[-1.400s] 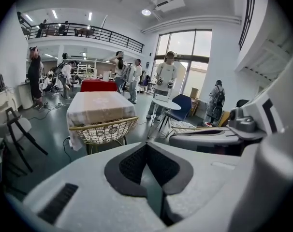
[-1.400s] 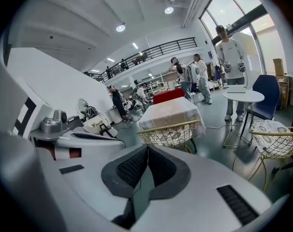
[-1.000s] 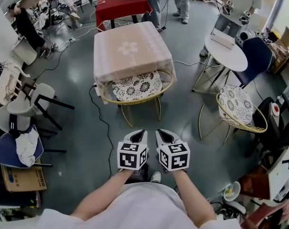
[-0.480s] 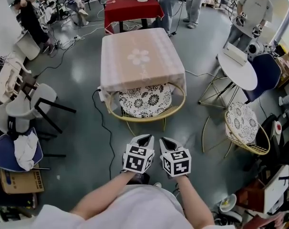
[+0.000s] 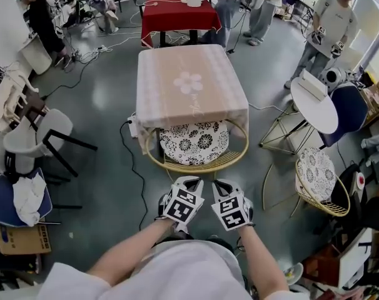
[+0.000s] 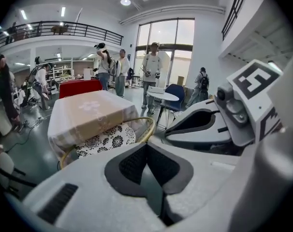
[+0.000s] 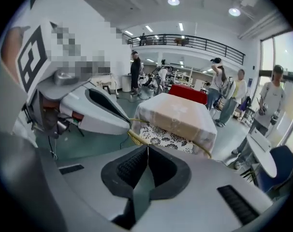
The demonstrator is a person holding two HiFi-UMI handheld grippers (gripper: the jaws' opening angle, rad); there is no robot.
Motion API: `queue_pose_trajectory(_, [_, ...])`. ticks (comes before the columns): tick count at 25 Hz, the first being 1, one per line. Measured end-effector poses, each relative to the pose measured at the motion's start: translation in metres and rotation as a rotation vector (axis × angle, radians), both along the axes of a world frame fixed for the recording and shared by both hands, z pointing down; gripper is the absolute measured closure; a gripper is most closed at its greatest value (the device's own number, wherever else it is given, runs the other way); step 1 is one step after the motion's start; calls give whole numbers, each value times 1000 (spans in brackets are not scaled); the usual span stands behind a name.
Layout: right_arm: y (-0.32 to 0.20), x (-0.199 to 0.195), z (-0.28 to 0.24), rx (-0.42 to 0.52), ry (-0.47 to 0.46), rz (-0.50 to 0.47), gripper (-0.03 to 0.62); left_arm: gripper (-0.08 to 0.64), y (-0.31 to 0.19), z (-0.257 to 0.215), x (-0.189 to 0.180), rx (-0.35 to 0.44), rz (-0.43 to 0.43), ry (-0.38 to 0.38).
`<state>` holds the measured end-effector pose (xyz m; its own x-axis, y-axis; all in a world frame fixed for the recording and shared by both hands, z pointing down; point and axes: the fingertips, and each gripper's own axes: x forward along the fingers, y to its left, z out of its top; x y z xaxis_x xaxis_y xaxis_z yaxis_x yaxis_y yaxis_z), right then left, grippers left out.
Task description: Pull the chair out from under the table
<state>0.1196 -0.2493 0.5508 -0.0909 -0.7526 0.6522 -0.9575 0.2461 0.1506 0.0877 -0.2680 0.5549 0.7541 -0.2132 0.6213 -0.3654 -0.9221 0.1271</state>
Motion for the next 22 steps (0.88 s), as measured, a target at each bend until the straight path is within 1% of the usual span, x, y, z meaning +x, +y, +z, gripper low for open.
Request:
queue_pose_trajectory(2, [-7,5,4,-14,46,-40,588,555,-2,3,4,-7,41,-5])
queue_pose_trajectory(5, [-16,13,15,-48,120,-106,588,555,-8,7,10,29,85,-25])
queue_pose_trajectory(9, [-20,22,33,-90,223,-227,588,554,-9,21,14,75,150,-105])
queue_pose_trajectory(13, [-26,25,41,-94,315,-381,588,552,-16,28,21,172,195,-179])
queue_pose_trajectory(14, [-27,25,43,-93,336,-421,588,546,-18,31,23,190,206,-198])
queue_pose_trajectory(16, [-29,28,49,-95,371,-485,588,497,-21,38,27,206,234,-235])
queue_pose_trajectory(22, [-35,43,59,-92,419,-621,584,446,-27,59,25,239,316,-332])
